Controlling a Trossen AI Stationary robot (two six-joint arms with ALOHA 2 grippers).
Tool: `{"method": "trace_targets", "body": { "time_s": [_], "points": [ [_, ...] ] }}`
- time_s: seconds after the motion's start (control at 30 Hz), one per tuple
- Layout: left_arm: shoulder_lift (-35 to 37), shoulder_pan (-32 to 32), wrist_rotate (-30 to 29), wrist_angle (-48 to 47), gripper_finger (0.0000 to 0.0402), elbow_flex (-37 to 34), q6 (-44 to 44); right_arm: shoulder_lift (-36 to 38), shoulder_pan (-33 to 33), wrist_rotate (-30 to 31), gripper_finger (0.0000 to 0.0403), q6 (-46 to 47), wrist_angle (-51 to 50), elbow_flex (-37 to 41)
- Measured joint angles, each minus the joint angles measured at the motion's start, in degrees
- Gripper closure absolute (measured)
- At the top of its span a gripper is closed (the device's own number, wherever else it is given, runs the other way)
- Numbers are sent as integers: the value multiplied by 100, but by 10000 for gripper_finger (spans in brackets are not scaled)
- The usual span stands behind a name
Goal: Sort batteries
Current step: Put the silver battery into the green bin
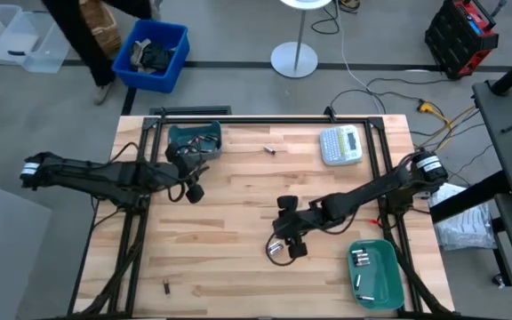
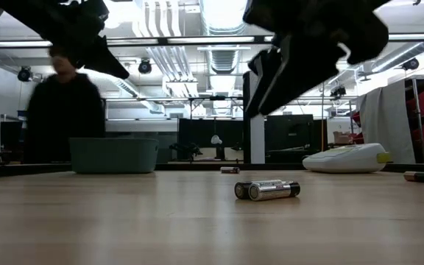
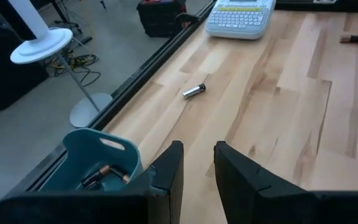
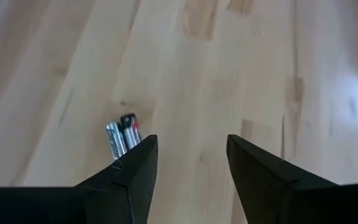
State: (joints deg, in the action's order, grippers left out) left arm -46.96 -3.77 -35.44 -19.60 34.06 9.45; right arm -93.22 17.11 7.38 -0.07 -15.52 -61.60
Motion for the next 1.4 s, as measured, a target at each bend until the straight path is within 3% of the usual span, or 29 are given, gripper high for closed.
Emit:
{"method": "trace_targets", "body": {
  "time_s": [0.7, 1.4],
  "points": [
    [-173, 0, 2, 121, 331, 0, 0, -903, 91, -205, 216, 170, 155, 0],
    [-175, 0, 2, 118, 331, 0, 0, -1007, 62, -69, 225, 2, 327, 0]
  ]
}}
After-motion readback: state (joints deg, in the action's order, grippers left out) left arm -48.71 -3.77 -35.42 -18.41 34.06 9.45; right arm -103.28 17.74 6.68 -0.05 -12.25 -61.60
